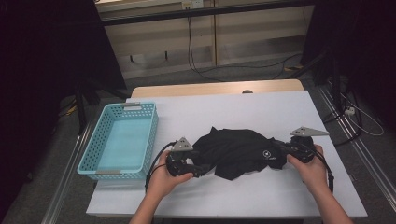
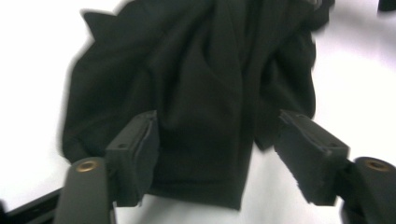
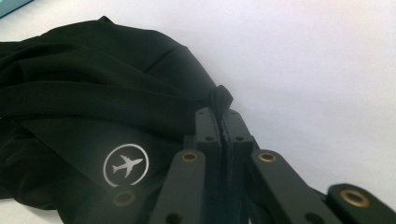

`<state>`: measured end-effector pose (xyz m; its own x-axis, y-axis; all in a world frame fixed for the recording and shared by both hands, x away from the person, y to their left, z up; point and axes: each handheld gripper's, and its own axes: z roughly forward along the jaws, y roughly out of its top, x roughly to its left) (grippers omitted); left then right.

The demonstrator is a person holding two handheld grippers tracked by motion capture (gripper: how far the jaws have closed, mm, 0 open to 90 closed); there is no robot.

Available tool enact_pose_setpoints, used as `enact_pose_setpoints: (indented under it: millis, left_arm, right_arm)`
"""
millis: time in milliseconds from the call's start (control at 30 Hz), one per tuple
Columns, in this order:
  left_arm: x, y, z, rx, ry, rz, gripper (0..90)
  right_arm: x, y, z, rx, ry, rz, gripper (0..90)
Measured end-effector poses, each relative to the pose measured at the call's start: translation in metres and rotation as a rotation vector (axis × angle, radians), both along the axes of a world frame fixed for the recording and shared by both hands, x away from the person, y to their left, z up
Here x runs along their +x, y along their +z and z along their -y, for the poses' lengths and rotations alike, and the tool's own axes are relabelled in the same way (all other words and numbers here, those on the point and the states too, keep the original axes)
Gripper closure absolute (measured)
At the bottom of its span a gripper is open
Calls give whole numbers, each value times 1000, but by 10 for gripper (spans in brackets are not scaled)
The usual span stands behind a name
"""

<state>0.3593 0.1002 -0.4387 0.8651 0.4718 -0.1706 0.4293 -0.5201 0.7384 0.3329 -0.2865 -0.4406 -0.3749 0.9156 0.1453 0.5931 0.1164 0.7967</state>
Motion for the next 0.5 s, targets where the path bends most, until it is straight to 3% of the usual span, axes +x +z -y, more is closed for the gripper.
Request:
enact_pose_setpoints:
  millis: [67,133,233,367,500]
  left_arm:
    - [-1,-4,1,34,-4,-2,362]
    - [0,-5,-1,55,7,-53,539]
    - [3,-7,-5,79,41,-65,691]
    - [7,-1,-11,54,90,-75,867]
    - [12,13,-19,-3,136,-66,875]
  right_arm:
    - [0,0,1,2,-1,1,873]
    - [-1,1,2,4,-3,4,873]
    - [-1,2,3,8,-5,10,873]
    - [-2,3,5,17,-6,14,873]
    - [-4,5,6,25,-4,18,873]
